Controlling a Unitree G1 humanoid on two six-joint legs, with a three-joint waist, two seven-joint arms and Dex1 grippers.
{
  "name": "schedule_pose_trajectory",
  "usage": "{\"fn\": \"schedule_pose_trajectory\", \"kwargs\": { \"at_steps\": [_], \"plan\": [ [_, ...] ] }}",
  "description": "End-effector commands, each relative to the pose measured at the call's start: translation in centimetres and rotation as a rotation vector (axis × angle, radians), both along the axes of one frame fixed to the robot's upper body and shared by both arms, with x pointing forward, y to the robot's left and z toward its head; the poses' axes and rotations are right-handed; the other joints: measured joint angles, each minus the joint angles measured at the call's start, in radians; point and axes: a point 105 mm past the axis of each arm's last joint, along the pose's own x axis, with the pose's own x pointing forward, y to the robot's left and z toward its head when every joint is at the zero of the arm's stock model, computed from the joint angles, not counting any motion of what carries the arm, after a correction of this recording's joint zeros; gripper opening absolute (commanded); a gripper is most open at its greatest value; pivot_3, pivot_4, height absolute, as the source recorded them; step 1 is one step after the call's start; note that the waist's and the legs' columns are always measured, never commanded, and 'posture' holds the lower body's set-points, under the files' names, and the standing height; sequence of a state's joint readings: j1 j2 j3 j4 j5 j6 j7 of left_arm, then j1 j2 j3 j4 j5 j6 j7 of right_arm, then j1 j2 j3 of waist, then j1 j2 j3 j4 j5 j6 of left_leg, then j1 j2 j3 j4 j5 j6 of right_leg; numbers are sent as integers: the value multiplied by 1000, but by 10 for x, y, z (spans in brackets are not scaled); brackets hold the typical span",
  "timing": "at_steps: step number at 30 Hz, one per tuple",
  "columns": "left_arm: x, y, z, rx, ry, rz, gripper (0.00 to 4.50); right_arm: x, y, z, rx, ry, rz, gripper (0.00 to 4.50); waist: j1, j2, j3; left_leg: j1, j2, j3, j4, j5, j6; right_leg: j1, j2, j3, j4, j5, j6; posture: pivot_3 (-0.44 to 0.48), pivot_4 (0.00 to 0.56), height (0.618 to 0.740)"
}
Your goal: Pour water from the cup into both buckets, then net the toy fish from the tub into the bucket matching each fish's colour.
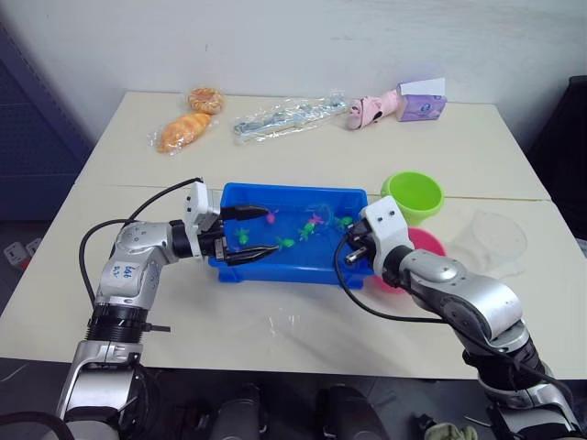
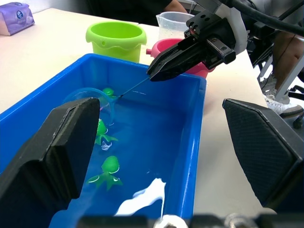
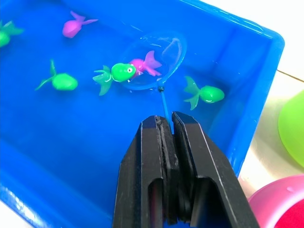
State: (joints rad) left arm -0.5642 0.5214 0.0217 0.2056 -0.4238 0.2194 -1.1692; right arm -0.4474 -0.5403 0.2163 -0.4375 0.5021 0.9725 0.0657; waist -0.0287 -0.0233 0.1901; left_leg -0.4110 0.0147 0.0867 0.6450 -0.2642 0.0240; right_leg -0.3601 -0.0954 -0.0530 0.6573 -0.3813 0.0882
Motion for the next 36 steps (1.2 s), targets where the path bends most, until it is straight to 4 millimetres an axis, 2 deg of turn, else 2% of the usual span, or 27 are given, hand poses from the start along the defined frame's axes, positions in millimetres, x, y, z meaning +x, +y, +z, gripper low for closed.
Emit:
{"fn": "schedule_pose_trajectory", "kwargs": {
  "at_steps": [1, 12, 17, 27, 36],
  "plan": [
    [-3, 2, 11, -12, -48, 0, 4461, -7, 7, 12, -23, -76, 69, 0, -1, 0, 0, 0, 0, 0, 0, 0, 0, 0, 0, 0, 0, 0, 0, 0, 150, 740],
    [-4, 5, 9, -12, -45, 8, 4461, -17, 3, 12, -108, -102, 131, 0, 0, 0, 0, 0, 0, 0, 0, 0, 0, 0, 0, 0, 0, 0, 0, 0, 150, 740],
    [-4, 6, 9, -12, -42, 8, 4461, -20, -5, 4, -134, -57, 109, 0, 1, 0, 0, 0, 0, 0, 0, 0, 0, 0, 0, 0, 0, 0, 0, 0, 150, 740],
    [-5, 5, 8, -13, -39, 4, 4461, -17, -17, 1, -186, -49, 69, 0, 1, 0, 0, 0, 0, 0, 0, 0, 0, 0, 0, 0, 0, 0, 0, 0, 150, 740],
    [-6, 4, 7, -13, -36, 4, 4461, -13, -24, 6, -138, -73, 36, 0, 1, 0, 0, 1, 0, 0, 0, 0, 0, 0, 0, 0, 0, 0, 0, 0, 150, 740]
  ]
}}
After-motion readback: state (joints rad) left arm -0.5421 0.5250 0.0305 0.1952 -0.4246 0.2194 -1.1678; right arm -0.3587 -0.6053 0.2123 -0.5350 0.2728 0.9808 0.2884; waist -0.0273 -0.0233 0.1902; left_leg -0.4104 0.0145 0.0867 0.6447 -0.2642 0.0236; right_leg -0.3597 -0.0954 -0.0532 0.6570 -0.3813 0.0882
